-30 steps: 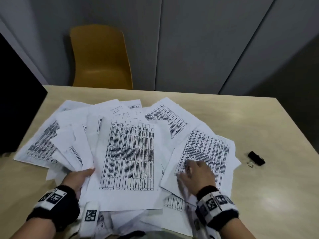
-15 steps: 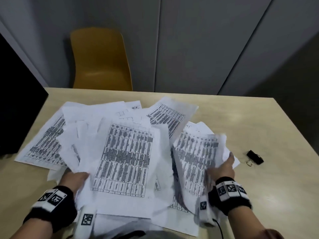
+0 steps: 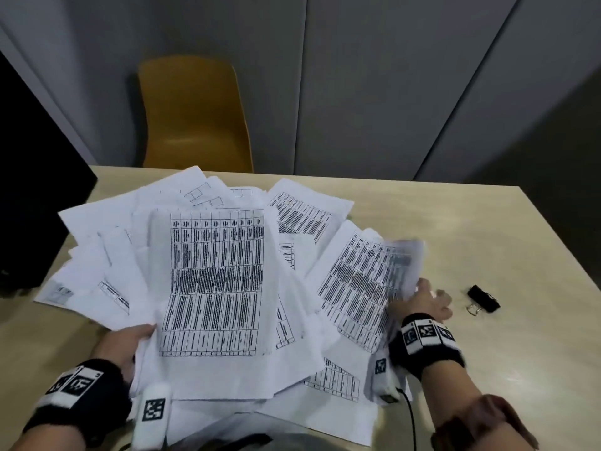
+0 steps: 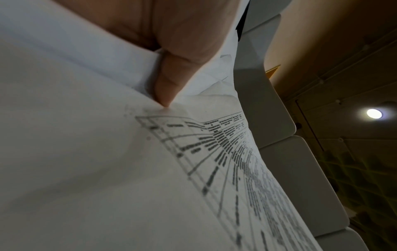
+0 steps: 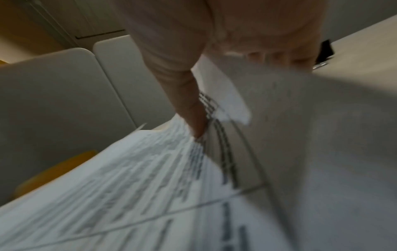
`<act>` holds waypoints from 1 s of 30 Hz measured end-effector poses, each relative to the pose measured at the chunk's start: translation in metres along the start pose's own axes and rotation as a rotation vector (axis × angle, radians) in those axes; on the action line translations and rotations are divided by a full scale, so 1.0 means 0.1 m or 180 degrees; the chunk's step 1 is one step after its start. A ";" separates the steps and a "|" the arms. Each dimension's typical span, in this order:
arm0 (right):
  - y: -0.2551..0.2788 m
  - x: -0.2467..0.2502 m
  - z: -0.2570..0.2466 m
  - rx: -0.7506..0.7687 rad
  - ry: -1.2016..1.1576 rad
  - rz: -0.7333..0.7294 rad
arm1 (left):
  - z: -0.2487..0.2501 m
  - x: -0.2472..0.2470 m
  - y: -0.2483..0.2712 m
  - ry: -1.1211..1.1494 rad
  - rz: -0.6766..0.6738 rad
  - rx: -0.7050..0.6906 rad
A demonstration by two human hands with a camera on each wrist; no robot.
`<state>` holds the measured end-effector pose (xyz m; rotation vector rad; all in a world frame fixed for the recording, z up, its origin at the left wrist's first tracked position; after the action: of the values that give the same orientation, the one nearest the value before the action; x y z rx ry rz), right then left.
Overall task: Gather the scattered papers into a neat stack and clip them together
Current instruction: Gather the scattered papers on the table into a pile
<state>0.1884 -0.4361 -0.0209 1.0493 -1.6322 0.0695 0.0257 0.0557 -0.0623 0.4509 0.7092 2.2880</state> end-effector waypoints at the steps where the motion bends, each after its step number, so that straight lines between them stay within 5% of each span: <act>1: -0.01 0.02 0.05 -0.0144 -0.0016 0.0019 | 0.02 -0.06 0.06 0.0024 -0.0078 -0.0007; 7: 0.02 0.02 0.02 -0.0328 -0.0630 -0.0112 | 0.12 -0.23 0.15 -0.0073 -0.0090 -0.0080; 11: 0.06 0.06 0.15 -0.0702 -0.0531 0.0321 | 0.12 -0.31 0.14 -0.0129 -0.0150 -0.0069; 18: 0.03 0.00 0.01 -0.0653 -0.1196 -0.0174 | 0.08 -0.33 0.11 -0.0073 -0.0049 -0.0062; 30: -0.07 -0.05 -0.36 0.0145 0.0589 -0.0103 | 0.15 -0.37 0.24 0.0079 -0.0072 -0.0311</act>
<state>0.2206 -0.4181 -0.0149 1.0714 -1.4520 0.1777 0.0470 0.0207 -0.0402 0.3676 0.6084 2.2987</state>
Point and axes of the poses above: each hand's wrist, its own y-axis away from the middle knuckle, its own x-axis out of the back of the hand, z = x × y, the point moved 7 cm from there along -y, towards the middle knuckle, and after that the axes turned 8 degrees about -x, right-handed, at the moved point
